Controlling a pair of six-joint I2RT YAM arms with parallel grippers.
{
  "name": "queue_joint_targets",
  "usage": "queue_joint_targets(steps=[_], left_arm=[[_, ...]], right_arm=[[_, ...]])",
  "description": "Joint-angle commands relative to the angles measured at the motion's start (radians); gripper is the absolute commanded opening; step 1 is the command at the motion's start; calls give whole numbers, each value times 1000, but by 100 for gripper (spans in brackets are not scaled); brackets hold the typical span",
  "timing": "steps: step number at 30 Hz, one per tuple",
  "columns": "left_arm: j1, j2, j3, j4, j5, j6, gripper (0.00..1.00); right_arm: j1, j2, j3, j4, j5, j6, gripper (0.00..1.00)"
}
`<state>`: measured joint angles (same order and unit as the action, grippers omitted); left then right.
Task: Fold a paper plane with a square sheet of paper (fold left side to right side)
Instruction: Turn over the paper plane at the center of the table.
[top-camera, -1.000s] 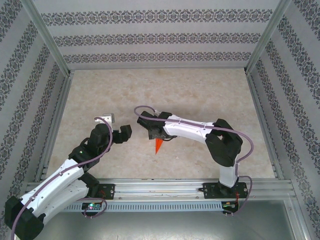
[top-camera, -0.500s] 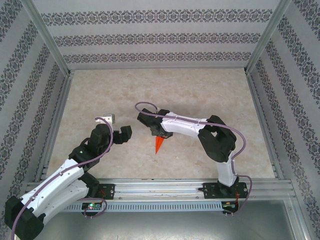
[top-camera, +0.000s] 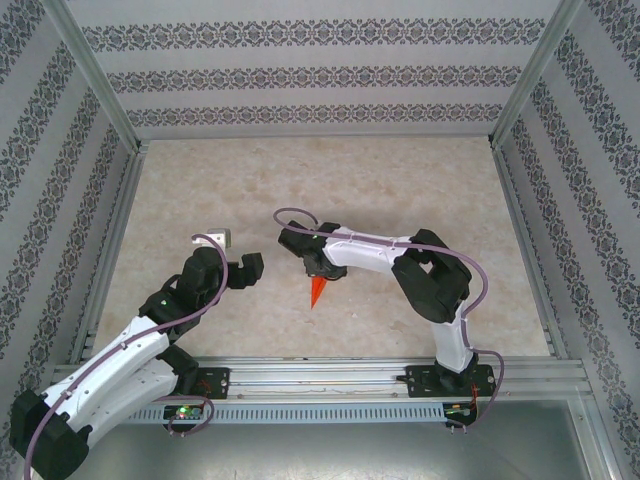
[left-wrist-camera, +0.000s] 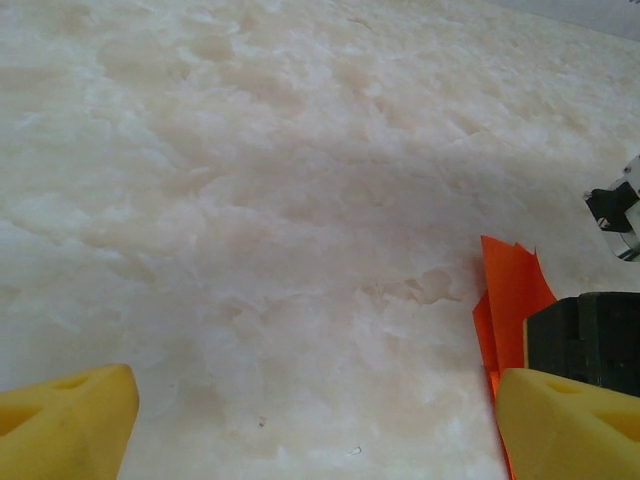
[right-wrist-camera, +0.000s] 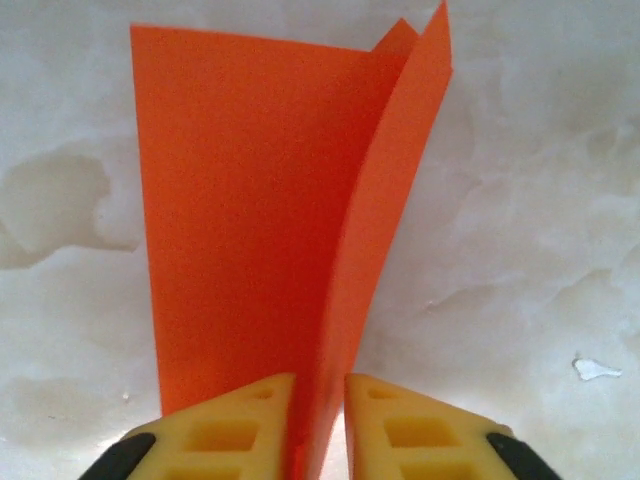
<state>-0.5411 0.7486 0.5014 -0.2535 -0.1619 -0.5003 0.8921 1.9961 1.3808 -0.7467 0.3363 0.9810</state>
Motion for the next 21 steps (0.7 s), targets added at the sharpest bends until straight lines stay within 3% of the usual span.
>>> queue_joint_targets(steps=[1, 5, 11, 16, 21], left_arm=[[13, -18, 33, -46, -10, 20, 92], [14, -40, 45, -65, -17, 17, 92], [19, -72, 67, -88, -19, -11, 95], [23, -107, 75, -87, -16, -58, 98], [31, -132, 74, -68, 8, -109, 99]], right_arm=[[-6, -68, -17, -8, 14, -6, 11], [-6, -175, -31, 7, 47, -53, 0], [-27, -387, -152, 176, 18, -169, 0], [-128, -584, -393, 532, -287, -269, 0], [-274, -655, -607, 925, -674, -209, 0]])
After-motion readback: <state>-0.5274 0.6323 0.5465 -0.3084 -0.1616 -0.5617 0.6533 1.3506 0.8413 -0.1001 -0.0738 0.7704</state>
